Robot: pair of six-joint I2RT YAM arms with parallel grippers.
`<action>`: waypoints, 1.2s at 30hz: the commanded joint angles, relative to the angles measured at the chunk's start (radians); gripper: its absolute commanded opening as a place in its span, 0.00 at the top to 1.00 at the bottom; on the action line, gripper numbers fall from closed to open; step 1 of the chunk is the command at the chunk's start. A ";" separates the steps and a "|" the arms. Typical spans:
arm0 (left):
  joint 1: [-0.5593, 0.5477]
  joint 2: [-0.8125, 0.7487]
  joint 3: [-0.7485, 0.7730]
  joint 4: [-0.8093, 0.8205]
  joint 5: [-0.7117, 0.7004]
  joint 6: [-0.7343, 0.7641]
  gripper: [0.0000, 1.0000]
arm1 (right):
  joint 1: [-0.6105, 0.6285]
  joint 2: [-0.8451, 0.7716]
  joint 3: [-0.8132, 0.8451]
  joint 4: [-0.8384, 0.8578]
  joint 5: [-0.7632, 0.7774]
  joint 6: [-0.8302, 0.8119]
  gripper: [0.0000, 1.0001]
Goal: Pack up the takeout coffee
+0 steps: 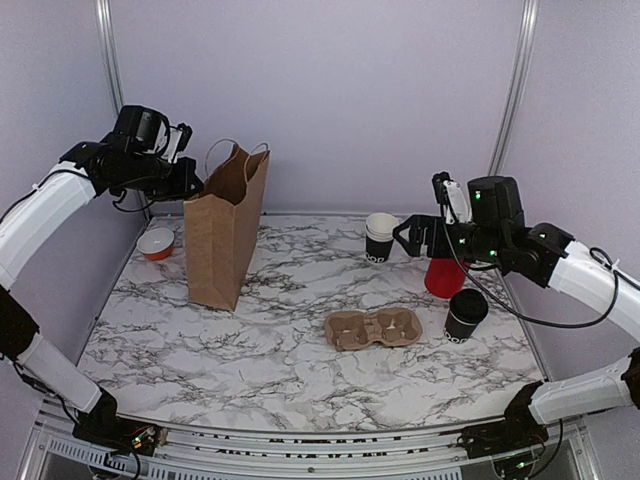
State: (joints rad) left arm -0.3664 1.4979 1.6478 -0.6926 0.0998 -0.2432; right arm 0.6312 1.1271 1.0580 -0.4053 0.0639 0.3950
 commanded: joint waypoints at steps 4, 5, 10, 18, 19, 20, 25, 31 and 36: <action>-0.009 -0.095 -0.048 0.016 -0.209 0.058 1.00 | 0.018 0.104 0.091 -0.063 -0.054 -0.010 0.01; -0.009 -0.105 -0.047 0.017 -0.229 0.089 1.00 | 0.021 0.114 0.093 -0.063 -0.060 -0.008 0.01; -0.012 -0.163 -0.028 0.008 -0.189 0.232 1.00 | 0.056 0.158 0.102 -0.073 -0.065 0.003 0.01; -0.141 -0.138 -0.139 0.011 -0.125 0.234 1.00 | 0.137 0.248 0.107 -0.148 0.021 0.052 0.01; -0.166 -0.133 -0.169 0.022 -0.138 0.224 1.00 | 0.145 0.253 0.099 -0.151 0.030 0.065 0.01; -0.189 -0.130 -0.201 0.038 -0.145 0.207 1.00 | 0.154 0.256 0.090 -0.153 0.036 0.076 0.01; -0.320 -0.148 -0.327 0.164 -0.152 0.122 1.00 | 0.177 0.249 0.041 -0.171 0.073 0.132 0.02; -0.425 -0.152 -0.394 0.262 -0.208 0.063 1.00 | 0.176 0.212 -0.012 -0.185 0.104 0.176 0.02; -0.435 -0.163 -0.452 0.331 -0.221 0.027 1.00 | 0.193 0.221 -0.026 -0.180 0.107 0.200 0.02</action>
State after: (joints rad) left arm -0.7998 1.3617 1.2320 -0.4610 -0.0883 -0.1699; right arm 0.8032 1.3640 1.0348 -0.5858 0.1448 0.5552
